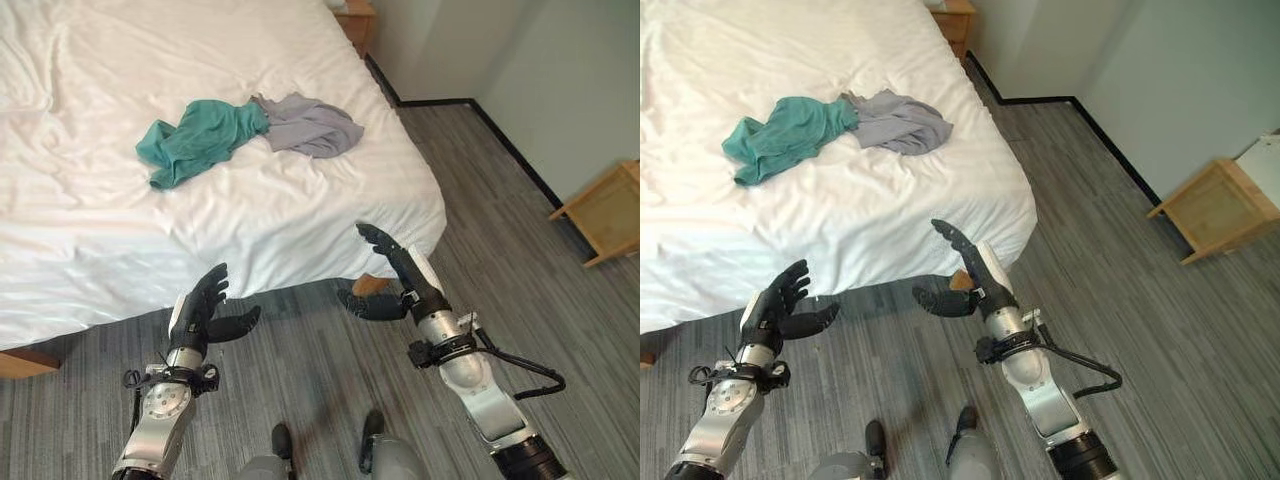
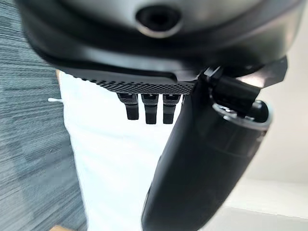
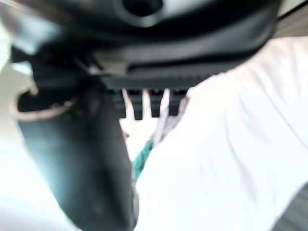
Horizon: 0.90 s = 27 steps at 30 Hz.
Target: Pick up bed clothes into laundry basket.
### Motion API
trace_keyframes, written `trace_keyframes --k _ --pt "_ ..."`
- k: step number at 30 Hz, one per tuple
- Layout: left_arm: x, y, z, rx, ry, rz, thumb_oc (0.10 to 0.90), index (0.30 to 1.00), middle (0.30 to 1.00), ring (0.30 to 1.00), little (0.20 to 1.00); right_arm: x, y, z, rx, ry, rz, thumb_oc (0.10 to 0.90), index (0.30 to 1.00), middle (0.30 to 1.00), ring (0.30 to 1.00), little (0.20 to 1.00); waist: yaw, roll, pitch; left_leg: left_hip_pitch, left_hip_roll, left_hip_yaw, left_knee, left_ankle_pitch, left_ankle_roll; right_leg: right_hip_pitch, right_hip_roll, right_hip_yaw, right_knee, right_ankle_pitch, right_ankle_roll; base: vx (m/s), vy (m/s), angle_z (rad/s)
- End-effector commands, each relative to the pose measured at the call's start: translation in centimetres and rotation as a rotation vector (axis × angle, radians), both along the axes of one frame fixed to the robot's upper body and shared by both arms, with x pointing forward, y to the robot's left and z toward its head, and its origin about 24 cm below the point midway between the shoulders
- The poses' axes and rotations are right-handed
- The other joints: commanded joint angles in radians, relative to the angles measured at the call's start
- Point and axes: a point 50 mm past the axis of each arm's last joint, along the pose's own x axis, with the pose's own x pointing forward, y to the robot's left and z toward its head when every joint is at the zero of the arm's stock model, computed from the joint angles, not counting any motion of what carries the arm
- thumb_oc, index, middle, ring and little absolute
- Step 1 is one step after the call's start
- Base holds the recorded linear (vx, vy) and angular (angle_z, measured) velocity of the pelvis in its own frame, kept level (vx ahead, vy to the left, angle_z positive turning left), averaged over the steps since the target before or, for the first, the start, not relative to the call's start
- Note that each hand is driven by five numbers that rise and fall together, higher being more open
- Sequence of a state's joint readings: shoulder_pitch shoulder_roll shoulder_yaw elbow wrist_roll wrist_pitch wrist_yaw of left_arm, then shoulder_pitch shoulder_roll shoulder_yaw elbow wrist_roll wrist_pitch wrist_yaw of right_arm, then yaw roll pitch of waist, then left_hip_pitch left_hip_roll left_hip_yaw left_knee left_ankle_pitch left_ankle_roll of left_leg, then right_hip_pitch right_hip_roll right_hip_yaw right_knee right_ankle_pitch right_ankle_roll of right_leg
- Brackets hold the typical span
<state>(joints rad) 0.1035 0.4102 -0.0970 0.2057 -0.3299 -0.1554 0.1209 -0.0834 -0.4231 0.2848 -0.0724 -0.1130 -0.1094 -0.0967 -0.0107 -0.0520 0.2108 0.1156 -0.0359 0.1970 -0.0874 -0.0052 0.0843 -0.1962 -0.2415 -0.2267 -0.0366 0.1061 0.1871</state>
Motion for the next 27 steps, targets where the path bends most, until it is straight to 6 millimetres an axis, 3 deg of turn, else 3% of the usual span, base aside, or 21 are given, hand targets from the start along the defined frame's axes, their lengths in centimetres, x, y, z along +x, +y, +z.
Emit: trace_keyframes --k 1,3,6,9,11,12,13,15,16,19,21,22,27 --pt "2.3 -1.0 5.2 0.078 -0.273 -0.084 0.800 0.900 0.900 0.900 0.900 0.7 -0.7 5.2 0.016 -0.272 -0.025 0.800 0.900 0.900 0.900 0.900 0.013 0.017 -0.011 0.049 0.183 -0.080 0.000 -0.043 -0.178 0.023 -0.026 -0.024 -0.043 0.057 0.071 0.40 -0.146 0.54" --pt "2.4 -1.0 5.1 0.078 -0.275 -0.075 0.800 0.900 0.900 0.900 0.900 0.5 -0.8 4.9 -0.018 -0.267 -0.035 0.800 0.900 0.900 0.900 0.900 0.000 0.015 -0.010 0.089 0.194 -0.094 0.000 -0.074 -0.190 0.017 -0.024 -0.002 -0.033 0.064 0.073 0.41 -0.160 0.67" --pt "2.0 -1.0 4.5 0.070 -0.257 -0.060 0.800 0.900 0.900 0.900 0.900 -0.1 -1.9 3.6 -0.068 -0.220 -0.077 0.800 0.900 0.900 0.900 0.900 -0.017 -0.014 -0.032 0.159 0.191 -0.137 0.000 -0.128 -0.198 0.073 -0.019 0.069 -0.035 0.081 0.064 0.45 -0.204 0.75" --pt "0.8 -0.7 3.6 0.051 -0.225 -0.028 0.800 0.900 0.900 0.900 0.900 -0.1 -2.7 2.9 -0.074 -0.187 -0.118 0.800 0.900 0.900 0.900 0.900 -0.024 0.002 -0.042 0.197 0.220 -0.164 0.031 -0.123 -0.215 0.119 -0.002 0.071 -0.028 0.080 0.054 0.32 -0.182 0.92" --pt "0.0 0.0 3.0 -0.036 -0.219 0.050 0.800 0.900 0.900 0.900 0.900 1.0 -4.3 3.3 -0.118 -0.203 -0.211 0.800 0.900 0.900 0.900 0.900 -0.005 0.010 -0.024 0.070 0.230 -0.221 0.333 -0.011 -0.249 0.200 0.027 0.052 -0.032 0.038 -0.017 0.20 -0.242 -0.03" --pt "0.0 0.0 3.0 -0.036 -0.219 0.051 0.800 0.900 0.900 0.900 0.900 1.0 -4.3 3.3 -0.118 -0.203 -0.211 0.800 0.900 0.900 0.900 0.900 -0.008 0.008 -0.025 0.067 0.229 -0.223 0.334 -0.010 -0.249 0.199 0.025 0.050 -0.032 0.039 -0.017 0.17 -0.278 -0.11" --pt "-0.2 0.6 2.9 -0.068 -0.225 0.095 0.800 0.900 0.900 0.900 0.900 2.0 -5.6 4.7 -0.160 -0.258 -0.279 0.800 0.900 0.900 0.900 0.900 0.020 -0.015 -0.003 -0.030 0.215 -0.236 0.504 0.072 -0.255 0.242 0.028 0.034 -0.039 0.011 -0.054 0.17 -0.255 -0.12" --pt "0.0 0.9 3.1 -0.085 -0.239 0.131 0.800 0.900 0.900 0.900 0.900 3.0 -6.5 6.6 -0.201 -0.325 -0.334 0.800 0.900 0.900 0.900 0.900 0.036 -0.041 0.008 -0.120 0.218 -0.182 0.552 0.075 -0.244 0.274 0.020 0.011 -0.050 -0.014 -0.058 0.20 -0.236 0.00" --pt "-0.1 1.1 3.1 -0.093 -0.238 0.143 0.800 0.900 0.900 0.900 0.900 3.3 -7.0 7.2 -0.218 -0.342 -0.354 0.800 0.900 0.900 0.900 0.900 0.047 -0.042 0.010 -0.146 0.223 -0.160 0.528 0.062 -0.240 0.284 0.020 0.007 -0.051 -0.024 -0.055 0.20 -0.068 0.19" --pt "-1.1 1.6 2.5 -0.096 -0.204 0.169 0.800 0.900 0.900 0.900 0.900 3.9 -8.1 9.1 -0.328 -0.410 -0.394 0.800 0.900 0.900 0.900 0.900 0.075 -0.026 -0.001 -0.158 0.247 -0.106 0.298 0.033 -0.229 0.312 0.030 -0.003 -0.051 -0.065 -0.035 0.25 0.066 0.02" --pt "-1.7 2.0 1.9 -0.075 -0.170 0.190 0.800 0.900 0.900 0.900 0.900 4.1 -9.5 10.0 -0.426 -0.442 -0.451 0.800 0.900 0.900 0.900 0.900 0.098 -0.005 -0.009 -0.163 0.280 -0.086 0.141 0.120 -0.244 0.345 0.041 -0.014 -0.051 -0.102 -0.025 0.28 0.125 0.00" --pt "-1.8 2.0 1.8 -0.104 -0.180 0.194 0.800 0.900 0.900 0.900 0.900 4.3 -9.8 10.3 -0.438 -0.439 -0.457 0.800 0.900 0.900 0.900 0.900 0.101 0.005 -0.018 -0.147 0.288 -0.080 0.077 0.128 -0.250 0.362 0.046 -0.022 -0.051 -0.115 -0.026 0.17 0.064 0.10" --pt "-2.1 2.5 1.3 -0.100 -0.155 0.217 0.800 0.900 0.900 0.900 0.900 5.1 -10.6 9.5 -0.507 -0.389 -0.491 0.800 0.900 0.900 0.900 0.900 0.111 0.015 -0.053 -0.078 0.266 -0.082 0.005 0.136 -0.247 0.401 0.050 -0.035 -0.046 -0.117 -0.020 0.19 0.052 0.06"
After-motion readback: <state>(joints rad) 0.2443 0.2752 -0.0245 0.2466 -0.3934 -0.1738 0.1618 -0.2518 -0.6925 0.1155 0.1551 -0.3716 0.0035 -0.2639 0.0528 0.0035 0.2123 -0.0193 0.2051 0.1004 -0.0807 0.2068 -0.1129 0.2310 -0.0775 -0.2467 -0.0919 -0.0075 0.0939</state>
